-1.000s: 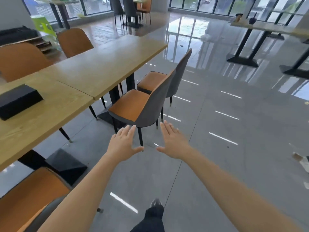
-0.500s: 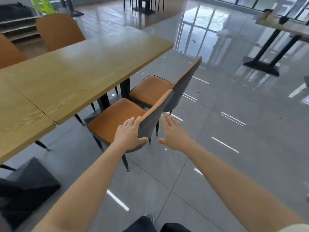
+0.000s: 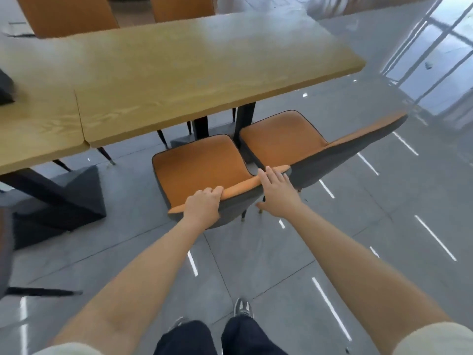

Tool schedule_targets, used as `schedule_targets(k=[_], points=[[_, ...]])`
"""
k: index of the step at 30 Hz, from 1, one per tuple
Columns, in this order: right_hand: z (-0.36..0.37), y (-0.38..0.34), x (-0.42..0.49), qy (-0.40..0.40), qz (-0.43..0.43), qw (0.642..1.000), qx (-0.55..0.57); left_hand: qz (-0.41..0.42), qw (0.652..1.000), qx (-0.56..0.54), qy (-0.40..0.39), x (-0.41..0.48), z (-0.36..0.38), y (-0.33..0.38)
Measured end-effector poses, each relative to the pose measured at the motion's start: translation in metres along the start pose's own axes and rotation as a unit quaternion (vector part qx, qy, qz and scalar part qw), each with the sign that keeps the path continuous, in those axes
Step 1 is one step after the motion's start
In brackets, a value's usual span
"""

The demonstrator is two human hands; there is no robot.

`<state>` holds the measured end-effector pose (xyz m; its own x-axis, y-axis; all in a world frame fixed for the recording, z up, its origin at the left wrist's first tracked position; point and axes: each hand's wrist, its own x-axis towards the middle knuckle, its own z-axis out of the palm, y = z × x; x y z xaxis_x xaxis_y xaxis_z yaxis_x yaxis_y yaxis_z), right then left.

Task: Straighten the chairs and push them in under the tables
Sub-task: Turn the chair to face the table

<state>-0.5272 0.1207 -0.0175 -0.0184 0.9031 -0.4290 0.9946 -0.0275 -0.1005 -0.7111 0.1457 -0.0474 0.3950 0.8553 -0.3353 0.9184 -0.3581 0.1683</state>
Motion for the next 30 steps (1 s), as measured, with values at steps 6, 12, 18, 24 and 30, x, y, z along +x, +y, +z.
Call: schedule_targets(k=[6,12,18,24,30], points=[[0.002,0.023,0.038,0.017,-0.102,0.991,-0.083,-0.035,0.999,0.006,0.018,0.004,0.007,-0.001],[0.01,0.023,0.049,0.05,-0.139,0.983,-0.111,-0.024,0.999,0.037,0.006,0.001,0.007,-0.011],[0.032,-0.022,0.028,0.069,-0.198,0.975,-0.073,-0.031,0.997,0.071,-0.006,-0.042,0.007,-0.06],[0.051,-0.077,0.004,0.062,-0.204,0.975,-0.06,-0.027,0.996,0.08,0.003,-0.084,0.011,-0.104],[0.058,-0.133,-0.009,0.047,-0.234,0.969,-0.07,-0.054,0.996,0.075,0.001,-0.131,0.024,-0.143]])
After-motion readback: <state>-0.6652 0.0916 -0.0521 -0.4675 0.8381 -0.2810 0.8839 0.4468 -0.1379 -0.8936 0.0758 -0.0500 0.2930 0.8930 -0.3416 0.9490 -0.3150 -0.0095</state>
